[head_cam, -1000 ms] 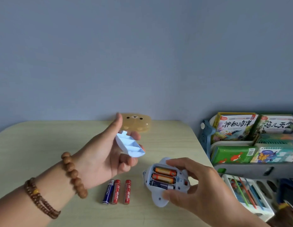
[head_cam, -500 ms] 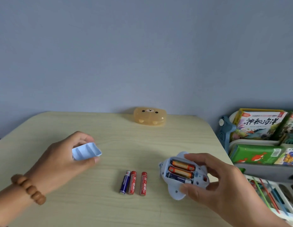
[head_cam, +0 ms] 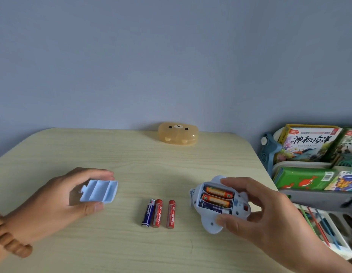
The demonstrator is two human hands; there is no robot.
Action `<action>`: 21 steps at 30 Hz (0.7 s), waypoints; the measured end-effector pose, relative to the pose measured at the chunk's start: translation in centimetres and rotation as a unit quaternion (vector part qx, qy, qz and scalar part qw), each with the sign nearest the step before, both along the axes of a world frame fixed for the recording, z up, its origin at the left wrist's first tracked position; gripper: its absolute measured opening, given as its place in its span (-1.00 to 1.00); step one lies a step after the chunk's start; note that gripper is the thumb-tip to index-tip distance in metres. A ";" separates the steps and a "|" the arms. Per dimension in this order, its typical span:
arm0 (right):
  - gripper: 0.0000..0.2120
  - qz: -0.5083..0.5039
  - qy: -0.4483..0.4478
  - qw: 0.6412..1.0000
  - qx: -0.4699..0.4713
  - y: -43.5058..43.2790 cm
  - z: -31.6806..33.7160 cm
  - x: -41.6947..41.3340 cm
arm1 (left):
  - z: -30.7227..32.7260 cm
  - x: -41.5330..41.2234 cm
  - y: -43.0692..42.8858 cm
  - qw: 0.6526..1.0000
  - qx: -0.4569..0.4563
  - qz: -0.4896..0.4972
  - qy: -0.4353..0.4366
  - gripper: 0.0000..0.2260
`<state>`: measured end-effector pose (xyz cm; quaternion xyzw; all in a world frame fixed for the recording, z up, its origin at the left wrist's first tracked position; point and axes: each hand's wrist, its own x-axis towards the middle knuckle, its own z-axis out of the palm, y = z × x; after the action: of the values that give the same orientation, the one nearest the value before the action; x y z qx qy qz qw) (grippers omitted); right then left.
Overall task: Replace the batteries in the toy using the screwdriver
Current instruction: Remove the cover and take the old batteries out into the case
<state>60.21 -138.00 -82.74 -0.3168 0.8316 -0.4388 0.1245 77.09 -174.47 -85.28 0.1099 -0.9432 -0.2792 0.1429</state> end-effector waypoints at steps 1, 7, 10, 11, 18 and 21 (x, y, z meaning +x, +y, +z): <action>-0.47 -0.001 0.000 1.000 -0.003 0.0 0.0 0.0 | 0.0 0.0 0.0 1.000 0.006 -0.005 -0.003 -0.43; -0.46 0.005 -0.006 1.000 -0.006 0.2 -0.3 -0.2 | 0.1 0.0 -0.8 0.999 0.016 -0.016 -0.030 -0.36; -0.46 0.010 -0.009 1.000 -0.005 0.3 -0.3 -0.2 | 0.1 0.3 -1.5 0.998 0.017 -0.021 -0.057 -0.26; -0.46 0.009 -0.013 1.000 -0.007 0.3 -0.3 -0.2 | 0.2 0.3 -1.7 0.998 0.012 -0.021 -0.059 -0.22; -0.45 0.014 -0.030 0.999 -0.019 0.4 -0.2 -0.1 | 6.0 -3.1 3.6 0.994 0.003 -0.014 0.107 -0.47; -0.45 0.019 -0.030 0.999 -0.009 0.4 0.1 -0.3 | 6.5 -4.9 9.6 0.990 -0.051 -0.112 0.066 -0.46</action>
<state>59.94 -137.59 -82.69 -0.3204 0.8174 -0.4530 0.1551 72.21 -164.91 -78.75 -0.0225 -0.9512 -0.2511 0.1779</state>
